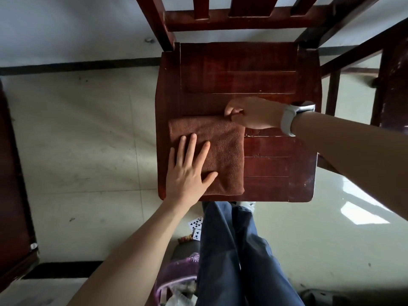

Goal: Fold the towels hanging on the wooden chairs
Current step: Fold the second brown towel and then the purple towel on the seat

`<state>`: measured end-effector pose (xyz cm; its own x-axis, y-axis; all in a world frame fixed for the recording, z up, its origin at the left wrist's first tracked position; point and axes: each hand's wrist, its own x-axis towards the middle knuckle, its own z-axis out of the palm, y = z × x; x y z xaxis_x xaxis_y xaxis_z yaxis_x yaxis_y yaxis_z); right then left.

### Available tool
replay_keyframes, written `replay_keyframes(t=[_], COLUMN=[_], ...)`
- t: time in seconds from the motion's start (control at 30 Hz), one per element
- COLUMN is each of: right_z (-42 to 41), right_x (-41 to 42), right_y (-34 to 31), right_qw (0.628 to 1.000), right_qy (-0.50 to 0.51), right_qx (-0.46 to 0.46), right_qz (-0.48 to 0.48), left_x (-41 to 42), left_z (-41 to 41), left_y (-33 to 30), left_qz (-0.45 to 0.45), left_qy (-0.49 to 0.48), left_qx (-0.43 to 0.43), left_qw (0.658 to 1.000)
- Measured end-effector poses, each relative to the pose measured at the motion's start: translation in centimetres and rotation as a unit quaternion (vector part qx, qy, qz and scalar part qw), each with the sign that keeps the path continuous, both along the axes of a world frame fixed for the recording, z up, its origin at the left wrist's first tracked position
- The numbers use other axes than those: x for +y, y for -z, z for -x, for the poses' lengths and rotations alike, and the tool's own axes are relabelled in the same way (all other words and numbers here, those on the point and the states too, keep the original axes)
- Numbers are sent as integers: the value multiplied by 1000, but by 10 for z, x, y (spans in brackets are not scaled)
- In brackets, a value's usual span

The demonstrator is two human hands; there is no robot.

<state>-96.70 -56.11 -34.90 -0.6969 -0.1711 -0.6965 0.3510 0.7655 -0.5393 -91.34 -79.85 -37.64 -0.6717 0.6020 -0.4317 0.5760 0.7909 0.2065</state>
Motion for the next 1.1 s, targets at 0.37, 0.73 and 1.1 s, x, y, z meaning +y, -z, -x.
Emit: replay_keyframes(t=[0.37,0.73,1.1], right_z=[-72,-126,-121], right_x=[-14,-70,10], right_y=[-23,11,8], right_qw=[937,856,790], right_qy=[132,493,597], right_qx=[286,-151,28], right_qz=[-152,42,-136], left_x=[17,55,58], left_z=[25,82,66], left_y=[-9,3,-10], left_qz=[-58,-54,-144], left_qy=[5,-5,-326], left_qx=[71,-14,-199], left_qw=[996,998,913])
